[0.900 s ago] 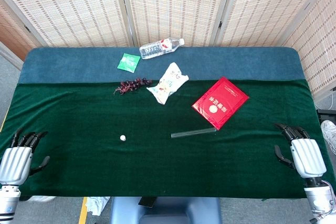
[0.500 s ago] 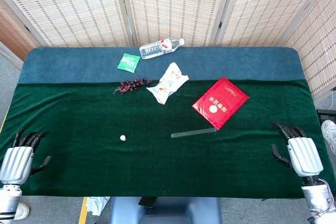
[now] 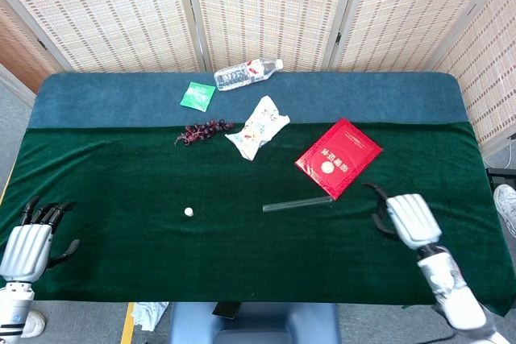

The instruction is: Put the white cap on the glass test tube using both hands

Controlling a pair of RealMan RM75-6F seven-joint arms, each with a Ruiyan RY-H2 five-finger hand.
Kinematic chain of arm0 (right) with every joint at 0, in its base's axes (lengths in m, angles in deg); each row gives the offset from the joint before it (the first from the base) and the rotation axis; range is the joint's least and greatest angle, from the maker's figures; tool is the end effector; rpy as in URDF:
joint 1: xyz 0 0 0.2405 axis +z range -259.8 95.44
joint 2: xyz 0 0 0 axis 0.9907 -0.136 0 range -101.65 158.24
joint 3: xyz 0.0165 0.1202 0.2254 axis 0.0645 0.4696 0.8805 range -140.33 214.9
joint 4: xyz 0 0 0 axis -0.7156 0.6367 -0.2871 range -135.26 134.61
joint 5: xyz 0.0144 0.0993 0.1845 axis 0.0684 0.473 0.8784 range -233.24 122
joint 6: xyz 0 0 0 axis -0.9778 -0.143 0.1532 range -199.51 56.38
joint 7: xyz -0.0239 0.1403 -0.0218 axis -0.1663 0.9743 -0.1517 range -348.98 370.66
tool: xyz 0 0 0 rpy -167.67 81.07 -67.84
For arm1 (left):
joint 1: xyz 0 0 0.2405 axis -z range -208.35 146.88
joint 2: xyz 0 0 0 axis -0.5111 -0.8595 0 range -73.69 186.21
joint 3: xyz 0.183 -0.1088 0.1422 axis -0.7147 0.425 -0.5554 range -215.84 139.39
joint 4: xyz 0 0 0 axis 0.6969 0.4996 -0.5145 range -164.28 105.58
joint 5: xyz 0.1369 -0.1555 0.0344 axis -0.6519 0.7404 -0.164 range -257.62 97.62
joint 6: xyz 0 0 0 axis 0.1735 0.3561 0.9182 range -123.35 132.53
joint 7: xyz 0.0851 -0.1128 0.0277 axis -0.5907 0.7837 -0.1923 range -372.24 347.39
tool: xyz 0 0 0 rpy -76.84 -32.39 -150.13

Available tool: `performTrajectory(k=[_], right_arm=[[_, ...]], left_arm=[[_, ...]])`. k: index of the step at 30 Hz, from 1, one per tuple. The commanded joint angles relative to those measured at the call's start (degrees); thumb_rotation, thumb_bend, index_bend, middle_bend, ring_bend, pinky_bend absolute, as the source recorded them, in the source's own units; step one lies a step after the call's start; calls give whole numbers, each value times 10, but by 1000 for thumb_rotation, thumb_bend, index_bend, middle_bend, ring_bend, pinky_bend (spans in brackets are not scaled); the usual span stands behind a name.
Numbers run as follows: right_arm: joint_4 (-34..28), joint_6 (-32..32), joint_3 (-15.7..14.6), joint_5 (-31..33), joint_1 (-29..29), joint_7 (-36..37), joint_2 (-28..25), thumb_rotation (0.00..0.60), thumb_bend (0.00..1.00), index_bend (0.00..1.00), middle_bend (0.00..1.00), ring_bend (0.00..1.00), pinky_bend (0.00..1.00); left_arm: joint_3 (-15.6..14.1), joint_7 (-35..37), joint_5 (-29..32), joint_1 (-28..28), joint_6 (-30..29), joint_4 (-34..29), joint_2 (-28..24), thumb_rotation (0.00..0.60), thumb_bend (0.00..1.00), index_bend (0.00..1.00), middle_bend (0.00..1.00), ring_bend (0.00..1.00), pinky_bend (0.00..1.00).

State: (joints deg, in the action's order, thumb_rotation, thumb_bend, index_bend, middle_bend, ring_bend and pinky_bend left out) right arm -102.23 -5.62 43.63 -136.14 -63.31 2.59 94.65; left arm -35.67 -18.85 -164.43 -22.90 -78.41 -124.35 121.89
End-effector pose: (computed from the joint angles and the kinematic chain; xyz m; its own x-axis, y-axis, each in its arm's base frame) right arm -0.2363 -0.2482 0.0990 0.3624 -0.2139 0.9071 -0.9235 -0.2140 0.3185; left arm -0.2954 0.1944 0.1420 0.4310 0.0286 0.9019 0.9020 -0.0395 -0.4298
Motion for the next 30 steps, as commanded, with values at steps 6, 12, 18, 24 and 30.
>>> performTrajectory(k=[6, 12, 18, 24, 30], right_arm=[[59, -141, 39, 100, 116, -62, 93, 600, 523, 362, 955, 1000, 1000], [115, -191, 47, 156, 173, -97, 153, 600, 470, 362, 955, 1000, 1000], [148, -204, 48, 189, 203, -112, 191, 600, 386, 362, 955, 1000, 1000], [160, -200, 39, 205, 219, -131, 209, 600, 333, 362, 961, 1000, 1000], [184, -183, 36, 235, 231, -156, 242, 600, 333, 387, 962, 1000, 1000]], left_arm=[[-1, -5, 2, -3, -2, -4, -2, 600, 350, 215, 319, 232, 50], [-2, -10, 3, -6, -4, -10, -5, 600, 350, 215, 319, 232, 50], [-3, -11, 7, -7, 0, -10, -6, 600, 349, 214, 319, 232, 50], [-2, -9, 7, -7, 0, -9, -5, 600, 349, 214, 319, 232, 50], [-1, -7, 7, -4, 5, -8, -3, 600, 350, 214, 319, 232, 50]])
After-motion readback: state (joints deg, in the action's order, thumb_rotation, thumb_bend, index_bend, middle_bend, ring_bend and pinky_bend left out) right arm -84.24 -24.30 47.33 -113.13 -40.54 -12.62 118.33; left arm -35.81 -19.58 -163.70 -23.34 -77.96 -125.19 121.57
